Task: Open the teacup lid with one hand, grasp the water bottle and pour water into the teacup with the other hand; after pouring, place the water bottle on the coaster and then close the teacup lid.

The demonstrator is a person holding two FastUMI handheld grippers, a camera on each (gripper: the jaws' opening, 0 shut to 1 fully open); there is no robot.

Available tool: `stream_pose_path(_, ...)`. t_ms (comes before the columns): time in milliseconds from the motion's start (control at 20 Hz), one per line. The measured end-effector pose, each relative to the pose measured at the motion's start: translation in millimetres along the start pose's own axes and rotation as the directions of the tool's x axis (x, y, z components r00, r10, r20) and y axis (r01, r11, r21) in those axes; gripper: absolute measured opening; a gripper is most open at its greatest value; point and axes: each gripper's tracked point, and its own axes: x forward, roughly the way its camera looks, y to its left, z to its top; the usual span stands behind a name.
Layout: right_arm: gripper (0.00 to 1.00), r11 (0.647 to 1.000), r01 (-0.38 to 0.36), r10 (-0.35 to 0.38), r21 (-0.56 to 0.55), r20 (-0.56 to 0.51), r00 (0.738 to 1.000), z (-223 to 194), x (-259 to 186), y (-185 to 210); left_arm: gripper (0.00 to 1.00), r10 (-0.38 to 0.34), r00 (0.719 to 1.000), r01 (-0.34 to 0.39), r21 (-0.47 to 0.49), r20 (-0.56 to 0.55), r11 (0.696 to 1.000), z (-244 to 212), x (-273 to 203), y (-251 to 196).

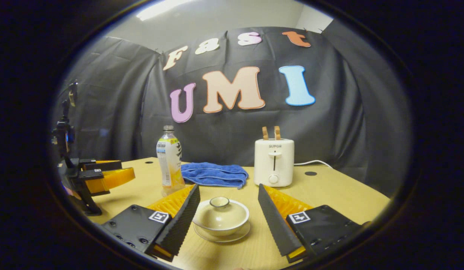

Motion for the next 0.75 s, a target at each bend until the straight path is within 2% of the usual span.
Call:
stream_pose_path(400,1.00,0.990,0.140,-0.140,-0.001,0.011,0.990,3,-30,-33,0.94,0.082,0.997,-0.082,0.001,0.000,0.997,0,-18,11)
stream_pose_path(650,0.99,0.987,0.162,-0.162,-0.002,0.011,0.987,3,-41,-39,0.95,0.105,0.994,-0.105,0.002,0.000,0.994,1,-25,12)
stream_pose_path(700,0.94,0.987,0.162,-0.162,-0.002,0.012,0.987,3,-43,-39,0.94,0.111,0.994,-0.111,0.003,0.000,0.994,0,-26,12)
stream_pose_path(750,0.94,0.987,0.162,-0.162,-0.002,0.012,0.987,3,-43,-39,0.94,0.115,0.993,-0.115,0.002,-0.001,0.993,0,-25,14)
